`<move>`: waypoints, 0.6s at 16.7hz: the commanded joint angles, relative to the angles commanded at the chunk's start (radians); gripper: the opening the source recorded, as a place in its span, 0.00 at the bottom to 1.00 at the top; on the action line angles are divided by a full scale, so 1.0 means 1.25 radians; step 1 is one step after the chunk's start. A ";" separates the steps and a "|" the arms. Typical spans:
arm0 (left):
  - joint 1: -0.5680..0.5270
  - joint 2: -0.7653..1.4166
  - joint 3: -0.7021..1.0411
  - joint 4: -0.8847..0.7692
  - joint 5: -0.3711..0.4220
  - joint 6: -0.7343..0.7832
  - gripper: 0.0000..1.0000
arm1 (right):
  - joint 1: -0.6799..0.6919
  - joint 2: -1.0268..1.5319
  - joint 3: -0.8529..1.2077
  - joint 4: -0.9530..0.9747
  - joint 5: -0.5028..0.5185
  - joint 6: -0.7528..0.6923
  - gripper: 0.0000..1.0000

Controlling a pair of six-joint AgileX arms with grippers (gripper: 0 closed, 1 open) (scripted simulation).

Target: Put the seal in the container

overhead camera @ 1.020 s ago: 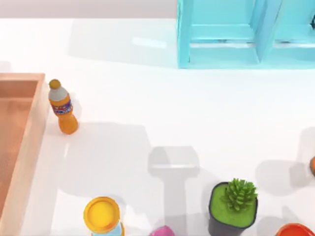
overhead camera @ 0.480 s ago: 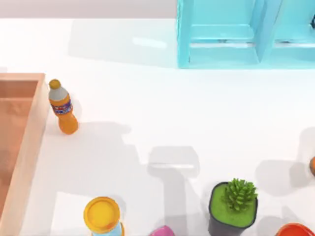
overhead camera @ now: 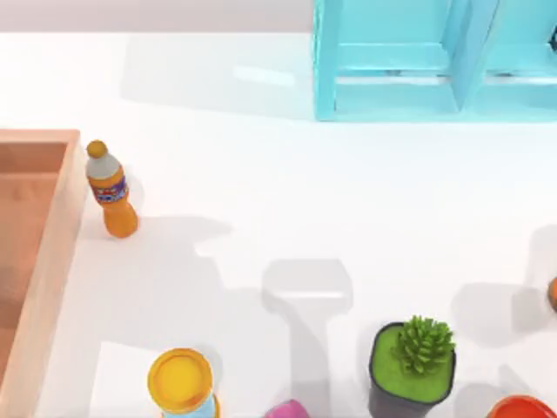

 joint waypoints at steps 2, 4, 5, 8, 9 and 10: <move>0.000 0.000 0.000 0.000 0.000 0.000 0.23 | 0.000 0.000 0.000 0.000 0.000 0.000 1.00; 0.000 0.000 0.000 0.000 0.000 0.000 0.38 | 0.000 0.000 0.000 0.000 0.000 0.000 1.00; 0.000 0.000 0.000 0.000 0.000 0.000 0.45 | 0.000 0.000 0.000 0.000 0.000 0.000 1.00; 0.000 0.000 0.000 0.000 0.000 0.000 0.68 | 0.000 0.000 0.000 0.000 0.000 0.000 1.00; 0.000 0.000 0.000 0.000 0.000 0.000 0.75 | 0.000 0.000 0.000 0.000 0.000 0.000 1.00; 0.000 0.000 0.000 0.000 0.000 0.000 0.83 | 0.000 0.000 0.000 0.000 0.000 0.000 1.00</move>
